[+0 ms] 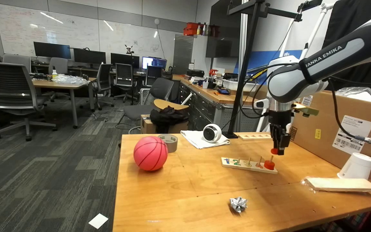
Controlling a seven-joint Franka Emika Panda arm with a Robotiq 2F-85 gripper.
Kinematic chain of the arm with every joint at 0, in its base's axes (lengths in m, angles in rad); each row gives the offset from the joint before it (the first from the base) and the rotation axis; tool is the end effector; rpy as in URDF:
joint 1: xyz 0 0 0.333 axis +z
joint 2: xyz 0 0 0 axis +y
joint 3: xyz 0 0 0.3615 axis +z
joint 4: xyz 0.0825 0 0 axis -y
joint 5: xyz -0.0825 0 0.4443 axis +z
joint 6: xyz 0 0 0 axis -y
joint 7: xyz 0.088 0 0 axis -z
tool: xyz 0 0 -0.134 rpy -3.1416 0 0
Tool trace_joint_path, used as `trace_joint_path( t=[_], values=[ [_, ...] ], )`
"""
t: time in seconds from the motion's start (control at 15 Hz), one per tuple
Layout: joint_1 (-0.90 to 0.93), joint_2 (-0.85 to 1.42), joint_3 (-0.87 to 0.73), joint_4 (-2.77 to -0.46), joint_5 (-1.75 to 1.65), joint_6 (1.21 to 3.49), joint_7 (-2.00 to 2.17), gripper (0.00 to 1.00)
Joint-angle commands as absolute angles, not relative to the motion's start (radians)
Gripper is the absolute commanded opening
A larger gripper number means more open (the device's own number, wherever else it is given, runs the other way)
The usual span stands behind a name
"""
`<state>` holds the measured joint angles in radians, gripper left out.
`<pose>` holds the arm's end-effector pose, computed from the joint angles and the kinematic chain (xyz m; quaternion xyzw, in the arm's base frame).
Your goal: Put both right and left blocks on the first right position
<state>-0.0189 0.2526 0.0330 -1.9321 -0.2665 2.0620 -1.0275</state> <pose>0.6536 -0.0116 0.3323 0.8240 0.5527 -0.1058 0.0659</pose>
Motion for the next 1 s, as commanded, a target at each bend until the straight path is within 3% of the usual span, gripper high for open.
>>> trace_joint_path(
  t=[0.0,0.93],
  values=[
    [-0.028,0.225,0.037,-1.963,-0.233,2.053,-1.030,0.24],
    [-0.025,0.246,0.049,-1.952,-0.199,2.055,-1.039,0.24]
  ],
)
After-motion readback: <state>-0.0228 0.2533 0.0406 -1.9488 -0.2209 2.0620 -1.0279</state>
